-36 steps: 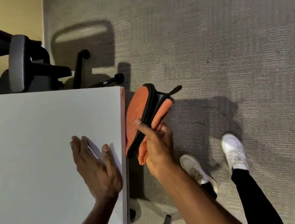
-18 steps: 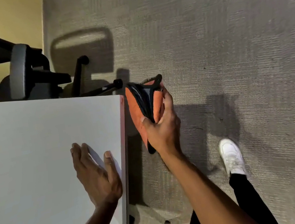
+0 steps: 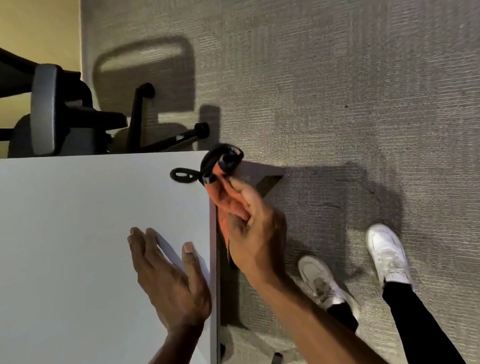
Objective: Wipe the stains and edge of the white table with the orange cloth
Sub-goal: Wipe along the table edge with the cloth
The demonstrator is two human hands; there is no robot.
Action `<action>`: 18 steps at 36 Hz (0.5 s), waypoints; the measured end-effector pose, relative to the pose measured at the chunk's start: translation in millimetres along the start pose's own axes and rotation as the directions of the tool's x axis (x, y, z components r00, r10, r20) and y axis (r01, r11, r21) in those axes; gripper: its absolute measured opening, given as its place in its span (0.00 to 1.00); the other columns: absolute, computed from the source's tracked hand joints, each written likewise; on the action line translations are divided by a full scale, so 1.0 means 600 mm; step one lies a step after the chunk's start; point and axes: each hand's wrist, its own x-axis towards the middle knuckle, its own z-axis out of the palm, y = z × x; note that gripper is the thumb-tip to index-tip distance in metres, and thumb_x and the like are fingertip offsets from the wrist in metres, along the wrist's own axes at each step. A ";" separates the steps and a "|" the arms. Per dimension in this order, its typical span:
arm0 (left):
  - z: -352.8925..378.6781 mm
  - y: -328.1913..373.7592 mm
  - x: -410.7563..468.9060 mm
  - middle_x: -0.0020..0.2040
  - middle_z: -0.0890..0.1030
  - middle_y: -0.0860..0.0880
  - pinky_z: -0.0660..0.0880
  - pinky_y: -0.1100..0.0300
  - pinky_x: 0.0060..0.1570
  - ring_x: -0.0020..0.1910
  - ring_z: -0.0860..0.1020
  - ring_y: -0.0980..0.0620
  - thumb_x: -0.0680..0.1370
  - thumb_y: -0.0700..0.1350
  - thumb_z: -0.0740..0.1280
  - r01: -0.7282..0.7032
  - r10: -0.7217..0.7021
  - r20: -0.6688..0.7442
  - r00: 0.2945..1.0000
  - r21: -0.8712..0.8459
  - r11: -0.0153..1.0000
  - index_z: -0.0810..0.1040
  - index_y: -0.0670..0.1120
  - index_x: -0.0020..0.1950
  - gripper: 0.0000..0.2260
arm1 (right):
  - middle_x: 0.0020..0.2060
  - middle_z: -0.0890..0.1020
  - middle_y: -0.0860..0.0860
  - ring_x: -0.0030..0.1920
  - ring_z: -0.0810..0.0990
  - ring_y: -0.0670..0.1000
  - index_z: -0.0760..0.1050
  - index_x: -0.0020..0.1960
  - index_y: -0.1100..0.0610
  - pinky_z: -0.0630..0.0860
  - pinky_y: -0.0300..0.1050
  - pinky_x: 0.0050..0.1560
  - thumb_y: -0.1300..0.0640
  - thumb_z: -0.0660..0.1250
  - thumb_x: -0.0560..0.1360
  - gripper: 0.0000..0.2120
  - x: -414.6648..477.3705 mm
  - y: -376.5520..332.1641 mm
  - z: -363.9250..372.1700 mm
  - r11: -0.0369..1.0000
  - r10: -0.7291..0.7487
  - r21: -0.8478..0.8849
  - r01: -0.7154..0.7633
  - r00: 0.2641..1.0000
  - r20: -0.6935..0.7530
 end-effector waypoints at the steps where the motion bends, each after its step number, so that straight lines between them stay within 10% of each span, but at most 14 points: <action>1: 0.000 0.000 0.000 0.93 0.52 0.48 0.55 0.41 0.89 0.92 0.50 0.50 0.86 0.67 0.52 0.000 0.000 0.000 1.000 0.000 1.000 0.56 0.45 0.91 0.39 | 0.58 0.89 0.46 0.57 0.86 0.38 0.81 0.71 0.52 0.84 0.42 0.58 0.61 0.67 0.76 0.23 -0.013 0.003 -0.003 1.000 -0.002 -0.006 0.002 1.000 -0.010; 18: 0.000 0.002 0.000 0.93 0.52 0.47 0.54 0.42 0.89 0.92 0.50 0.49 0.87 0.63 0.54 -0.002 0.002 -0.001 1.000 0.013 1.000 0.57 0.44 0.90 0.36 | 0.59 0.89 0.50 0.57 0.88 0.48 0.79 0.74 0.53 0.86 0.50 0.53 0.62 0.69 0.82 0.21 -0.026 0.038 0.025 0.989 -0.146 -0.036 0.147 0.989 0.018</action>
